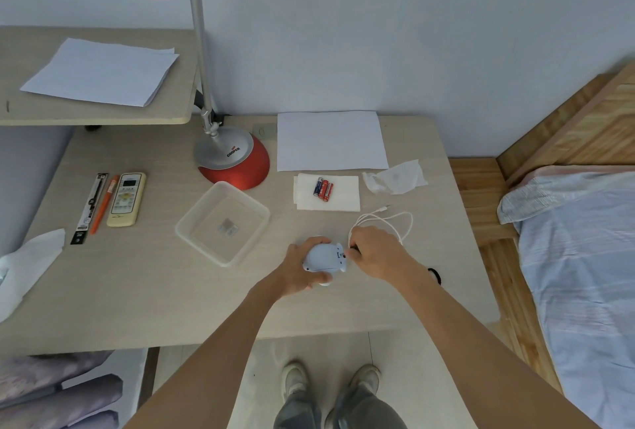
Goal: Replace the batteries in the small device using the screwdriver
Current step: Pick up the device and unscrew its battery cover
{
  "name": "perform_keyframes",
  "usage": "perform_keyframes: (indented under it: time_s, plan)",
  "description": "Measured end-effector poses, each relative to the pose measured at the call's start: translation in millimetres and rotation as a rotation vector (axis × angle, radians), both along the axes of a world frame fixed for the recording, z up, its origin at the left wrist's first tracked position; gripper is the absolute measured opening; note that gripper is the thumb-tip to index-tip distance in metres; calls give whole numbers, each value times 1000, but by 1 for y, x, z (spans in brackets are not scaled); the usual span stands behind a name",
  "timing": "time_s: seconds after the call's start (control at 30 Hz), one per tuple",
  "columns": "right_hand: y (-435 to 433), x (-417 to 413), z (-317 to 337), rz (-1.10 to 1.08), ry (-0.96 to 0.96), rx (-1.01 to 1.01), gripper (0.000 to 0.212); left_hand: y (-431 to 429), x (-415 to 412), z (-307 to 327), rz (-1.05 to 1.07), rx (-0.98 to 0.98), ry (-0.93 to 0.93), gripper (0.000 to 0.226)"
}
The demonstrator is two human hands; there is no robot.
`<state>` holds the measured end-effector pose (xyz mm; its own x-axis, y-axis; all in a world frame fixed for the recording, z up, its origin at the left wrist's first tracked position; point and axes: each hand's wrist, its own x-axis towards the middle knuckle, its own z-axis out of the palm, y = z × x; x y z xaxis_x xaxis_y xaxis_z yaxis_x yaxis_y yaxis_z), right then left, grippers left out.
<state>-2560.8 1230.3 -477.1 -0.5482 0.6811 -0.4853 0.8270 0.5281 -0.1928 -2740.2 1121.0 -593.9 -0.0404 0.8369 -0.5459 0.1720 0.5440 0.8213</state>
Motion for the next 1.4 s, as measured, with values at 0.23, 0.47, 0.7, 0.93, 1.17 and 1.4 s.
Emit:
perform_keyframes:
  time_s: [0.23,0.47,0.7,0.93,1.17,1.4]
  plan:
    - [-4,-1,2,-5,0,28,25,2,0,-4,5,6,13,83]
    - [-7,-10,7,21,-9,-18,5,2,0,-1,3,-9,19,81]
    - [-6,-22,13,110,-62,119,18,1,0,6,-5,-14,26,78]
    - [22,7,35,-265,333,53,25,-3,0,10,7,-1,3,78]
    - [56,71,66,-527,522,558,9,-4,0,17,12,-8,-11,76]
    - [70,116,-7,-746,354,483,7,-4,-1,15,15,-4,-11,80]
